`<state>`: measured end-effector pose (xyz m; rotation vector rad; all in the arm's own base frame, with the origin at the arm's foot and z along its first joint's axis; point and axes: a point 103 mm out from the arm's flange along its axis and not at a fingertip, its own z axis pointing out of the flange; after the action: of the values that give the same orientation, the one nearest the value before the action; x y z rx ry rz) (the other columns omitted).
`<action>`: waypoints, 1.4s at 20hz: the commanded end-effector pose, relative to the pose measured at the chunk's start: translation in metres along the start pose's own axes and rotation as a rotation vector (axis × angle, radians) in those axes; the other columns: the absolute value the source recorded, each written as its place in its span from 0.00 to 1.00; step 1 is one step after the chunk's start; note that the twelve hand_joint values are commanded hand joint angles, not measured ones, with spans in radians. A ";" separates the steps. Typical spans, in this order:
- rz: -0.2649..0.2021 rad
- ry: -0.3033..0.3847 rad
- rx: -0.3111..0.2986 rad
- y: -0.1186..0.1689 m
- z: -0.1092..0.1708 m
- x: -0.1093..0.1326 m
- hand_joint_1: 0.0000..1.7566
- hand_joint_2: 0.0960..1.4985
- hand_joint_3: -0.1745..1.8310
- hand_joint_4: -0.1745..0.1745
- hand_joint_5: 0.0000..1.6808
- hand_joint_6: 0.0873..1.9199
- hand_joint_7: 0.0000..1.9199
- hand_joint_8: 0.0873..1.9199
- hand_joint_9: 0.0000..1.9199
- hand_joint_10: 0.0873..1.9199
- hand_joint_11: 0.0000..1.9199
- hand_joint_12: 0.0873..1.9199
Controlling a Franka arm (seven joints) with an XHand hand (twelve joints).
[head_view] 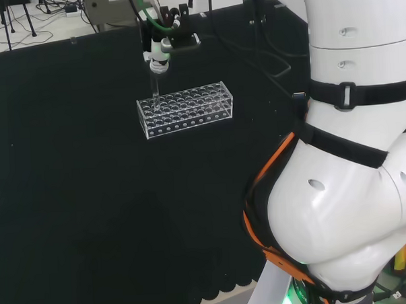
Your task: Put the test tube back in the rack.
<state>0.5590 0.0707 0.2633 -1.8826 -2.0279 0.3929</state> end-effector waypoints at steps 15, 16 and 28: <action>-0.001 0.009 0.014 0.013 0.006 0.000 0.82 0.34 0.45 0.00 0.78 0.26 0.74 0.35 0.72 0.09 0.36 0.63; -0.001 0.011 0.013 0.015 0.004 -0.004 0.82 0.34 0.45 0.00 0.78 0.26 0.74 0.35 0.72 0.09 0.36 0.63; 0.007 0.006 0.018 0.014 0.004 -0.009 0.82 0.34 0.45 0.00 0.78 0.26 0.74 0.35 0.72 0.09 0.36 0.63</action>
<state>0.5707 0.0635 0.2531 -1.8795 -2.0102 0.4093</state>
